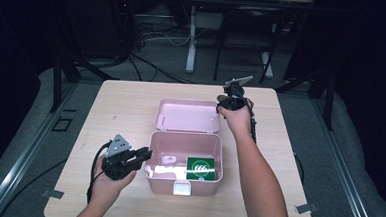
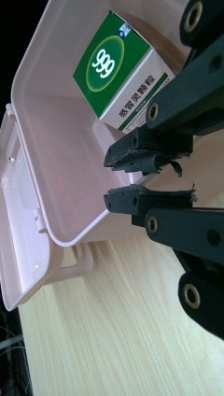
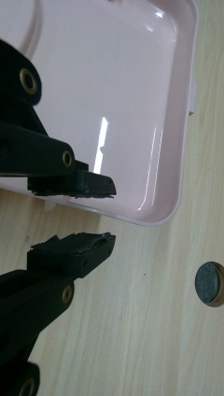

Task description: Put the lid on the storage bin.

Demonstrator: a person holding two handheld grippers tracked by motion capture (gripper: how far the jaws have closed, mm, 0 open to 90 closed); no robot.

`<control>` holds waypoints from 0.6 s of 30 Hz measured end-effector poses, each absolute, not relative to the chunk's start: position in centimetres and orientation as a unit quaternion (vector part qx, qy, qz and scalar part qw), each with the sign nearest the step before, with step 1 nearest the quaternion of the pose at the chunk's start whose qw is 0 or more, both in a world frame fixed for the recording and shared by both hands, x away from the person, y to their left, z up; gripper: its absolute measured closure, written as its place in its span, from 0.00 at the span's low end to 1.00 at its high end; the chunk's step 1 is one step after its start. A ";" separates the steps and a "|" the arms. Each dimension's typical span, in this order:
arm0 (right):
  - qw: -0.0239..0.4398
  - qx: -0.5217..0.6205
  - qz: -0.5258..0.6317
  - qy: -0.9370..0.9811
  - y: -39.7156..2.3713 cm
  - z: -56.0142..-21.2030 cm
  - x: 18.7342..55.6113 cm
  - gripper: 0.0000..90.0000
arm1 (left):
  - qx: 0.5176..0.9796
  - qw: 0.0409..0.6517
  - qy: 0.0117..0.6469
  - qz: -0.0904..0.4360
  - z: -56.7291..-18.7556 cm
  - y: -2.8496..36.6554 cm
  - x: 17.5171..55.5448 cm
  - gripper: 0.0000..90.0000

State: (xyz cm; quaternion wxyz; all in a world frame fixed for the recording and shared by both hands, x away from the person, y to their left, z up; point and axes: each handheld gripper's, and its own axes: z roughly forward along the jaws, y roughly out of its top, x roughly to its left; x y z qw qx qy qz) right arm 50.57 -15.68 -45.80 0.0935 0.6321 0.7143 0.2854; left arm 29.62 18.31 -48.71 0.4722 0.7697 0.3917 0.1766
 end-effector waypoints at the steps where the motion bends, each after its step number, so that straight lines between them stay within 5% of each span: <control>1: 0.093 0.633 0.284 0.714 -15.6 -45.9 50.6 0.79 | 0.768 0.474 0.392 0.179 -48.7 18.3 29.6 0.86; 18: 0.084 0.641 0.270 0.714 -14.8 -47.0 51.2 0.90 | 0.768 0.474 0.391 0.179 -48.7 18.3 29.6 0.86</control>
